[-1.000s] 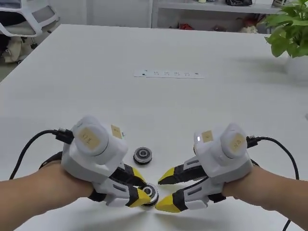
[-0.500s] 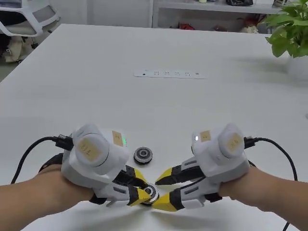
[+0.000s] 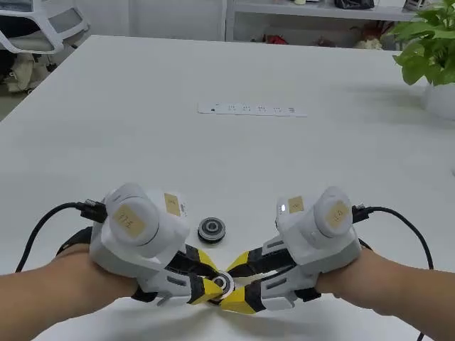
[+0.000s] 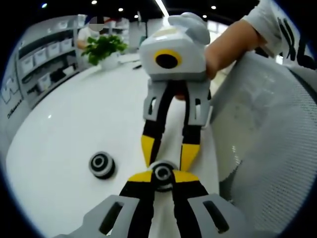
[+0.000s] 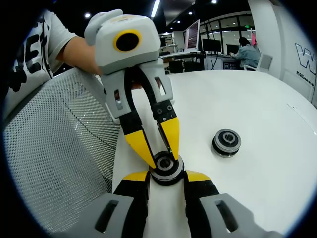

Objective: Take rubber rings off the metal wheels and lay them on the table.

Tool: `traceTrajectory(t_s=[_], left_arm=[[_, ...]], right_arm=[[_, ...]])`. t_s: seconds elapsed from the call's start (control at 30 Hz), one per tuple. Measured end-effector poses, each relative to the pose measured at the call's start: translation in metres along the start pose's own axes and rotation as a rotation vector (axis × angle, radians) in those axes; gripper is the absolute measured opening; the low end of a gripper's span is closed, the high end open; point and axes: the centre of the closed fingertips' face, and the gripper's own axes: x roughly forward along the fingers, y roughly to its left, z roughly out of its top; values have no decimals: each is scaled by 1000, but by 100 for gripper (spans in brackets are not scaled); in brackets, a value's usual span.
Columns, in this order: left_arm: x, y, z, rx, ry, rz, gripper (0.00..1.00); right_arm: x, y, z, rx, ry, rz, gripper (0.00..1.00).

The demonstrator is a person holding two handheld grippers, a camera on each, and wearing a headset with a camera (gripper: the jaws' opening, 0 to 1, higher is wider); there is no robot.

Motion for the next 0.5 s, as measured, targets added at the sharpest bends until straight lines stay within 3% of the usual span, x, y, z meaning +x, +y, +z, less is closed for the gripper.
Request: traceTrajectory(t_s=[0.23,0.5], left_arm=[[0,0,0,-25,1,3,14],[-1,0,-1,-15,3,4,14]], right_arm=[[-2,0,0,-9,1,0,23],[-7,-1,-4,-20,17,-3,18]])
